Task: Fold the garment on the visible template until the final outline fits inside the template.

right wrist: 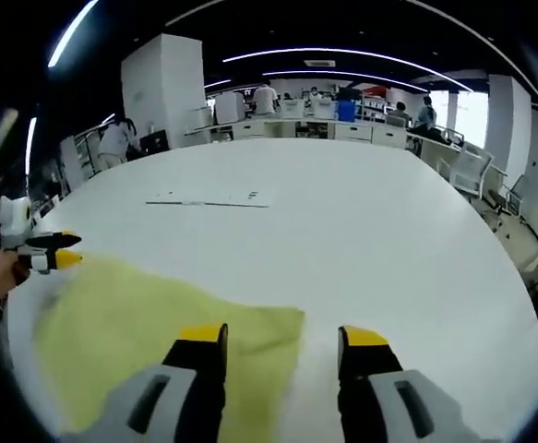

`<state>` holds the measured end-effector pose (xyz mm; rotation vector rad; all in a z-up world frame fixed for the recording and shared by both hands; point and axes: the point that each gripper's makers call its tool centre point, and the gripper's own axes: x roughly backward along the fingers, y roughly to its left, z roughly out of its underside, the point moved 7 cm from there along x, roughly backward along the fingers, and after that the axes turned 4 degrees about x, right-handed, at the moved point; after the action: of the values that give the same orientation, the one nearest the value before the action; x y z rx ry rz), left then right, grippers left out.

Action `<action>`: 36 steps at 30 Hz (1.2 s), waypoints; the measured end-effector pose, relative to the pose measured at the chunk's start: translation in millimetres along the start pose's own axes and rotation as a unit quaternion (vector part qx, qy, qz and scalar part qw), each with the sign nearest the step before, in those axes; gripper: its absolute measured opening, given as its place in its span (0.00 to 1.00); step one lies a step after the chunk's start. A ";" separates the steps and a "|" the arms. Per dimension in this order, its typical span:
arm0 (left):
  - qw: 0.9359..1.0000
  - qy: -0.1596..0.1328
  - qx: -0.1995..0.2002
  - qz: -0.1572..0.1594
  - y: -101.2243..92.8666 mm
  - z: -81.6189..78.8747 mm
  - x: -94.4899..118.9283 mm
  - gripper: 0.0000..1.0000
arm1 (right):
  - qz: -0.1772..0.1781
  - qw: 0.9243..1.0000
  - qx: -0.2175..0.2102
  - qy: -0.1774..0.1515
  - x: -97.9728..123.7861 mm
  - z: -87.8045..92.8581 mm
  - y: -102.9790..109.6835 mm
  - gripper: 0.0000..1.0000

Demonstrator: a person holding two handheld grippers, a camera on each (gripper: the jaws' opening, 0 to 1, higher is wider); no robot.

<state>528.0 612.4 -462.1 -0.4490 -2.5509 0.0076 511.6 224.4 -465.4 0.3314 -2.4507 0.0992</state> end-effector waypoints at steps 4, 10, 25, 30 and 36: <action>1.000 -0.006 -0.006 0.012 -4.7 -4.9 14.8 0.60 | -0.016 1.000 0.008 0.002 13.6 -1.9 6.2 0.57; 0.999 -0.004 -0.017 0.037 -12.5 -6.8 37.8 0.66 | -0.040 0.999 0.012 0.007 32.4 -2.3 14.4 0.72; 0.995 0.008 -0.058 0.084 -17.0 12.8 89.7 0.74 | -0.108 0.994 0.027 0.022 86.6 15.4 35.6 0.76; 0.993 0.019 -0.064 0.095 -17.1 24.1 102.4 0.75 | -0.125 0.991 0.036 0.034 101.5 27.2 39.9 0.76; 0.990 0.031 -0.061 0.125 -21.7 40.2 114.2 0.66 | -0.128 0.989 0.048 0.048 116.8 43.0 38.1 0.72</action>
<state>409.5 631.7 -435.5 -0.8020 -2.4261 -0.0695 387.6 229.9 -426.0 0.6652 -2.2907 0.1192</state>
